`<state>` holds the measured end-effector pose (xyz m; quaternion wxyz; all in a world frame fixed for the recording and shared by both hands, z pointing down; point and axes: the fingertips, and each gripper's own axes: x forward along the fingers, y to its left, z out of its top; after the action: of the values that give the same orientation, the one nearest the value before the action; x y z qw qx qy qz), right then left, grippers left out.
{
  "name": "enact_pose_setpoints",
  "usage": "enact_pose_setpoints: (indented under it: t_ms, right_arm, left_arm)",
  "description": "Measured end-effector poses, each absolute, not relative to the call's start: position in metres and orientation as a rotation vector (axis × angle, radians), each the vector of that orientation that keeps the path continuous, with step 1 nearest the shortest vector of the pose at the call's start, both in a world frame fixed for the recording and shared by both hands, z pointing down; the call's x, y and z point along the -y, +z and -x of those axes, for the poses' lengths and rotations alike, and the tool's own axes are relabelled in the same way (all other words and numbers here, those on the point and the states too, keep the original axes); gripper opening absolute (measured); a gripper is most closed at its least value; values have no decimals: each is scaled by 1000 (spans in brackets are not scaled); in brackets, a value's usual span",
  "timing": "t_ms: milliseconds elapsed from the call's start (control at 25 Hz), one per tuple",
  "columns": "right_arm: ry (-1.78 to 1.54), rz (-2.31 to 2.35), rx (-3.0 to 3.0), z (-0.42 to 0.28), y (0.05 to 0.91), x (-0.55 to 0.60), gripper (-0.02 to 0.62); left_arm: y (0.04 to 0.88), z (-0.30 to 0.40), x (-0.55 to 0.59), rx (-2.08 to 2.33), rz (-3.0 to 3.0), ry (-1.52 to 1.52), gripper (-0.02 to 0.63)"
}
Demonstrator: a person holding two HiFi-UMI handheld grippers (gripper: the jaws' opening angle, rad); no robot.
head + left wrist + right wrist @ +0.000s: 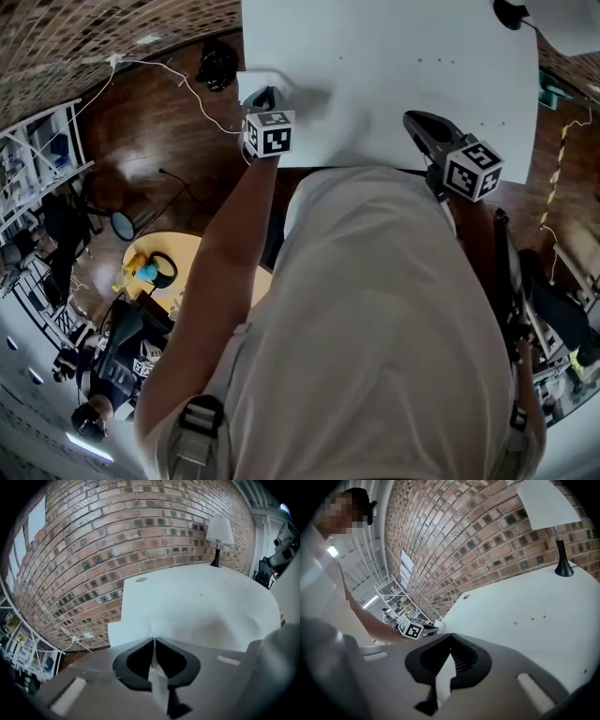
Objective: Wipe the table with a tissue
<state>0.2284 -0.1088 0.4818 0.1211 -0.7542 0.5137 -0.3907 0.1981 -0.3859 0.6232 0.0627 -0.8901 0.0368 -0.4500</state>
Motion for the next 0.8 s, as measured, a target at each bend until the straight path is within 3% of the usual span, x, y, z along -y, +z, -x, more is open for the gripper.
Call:
enact_pose_setpoints:
  t_ms: [360, 800]
  right_arm:
    - [-1133, 2204, -1521, -245, 478, 80, 8]
    - [-1145, 2199, -1522, -256, 482, 63, 8]
  left_arm:
    - [622, -207, 344, -217, 2715, -1348, 8]
    - [621, -219, 282, 121, 2794, -1375, 17]
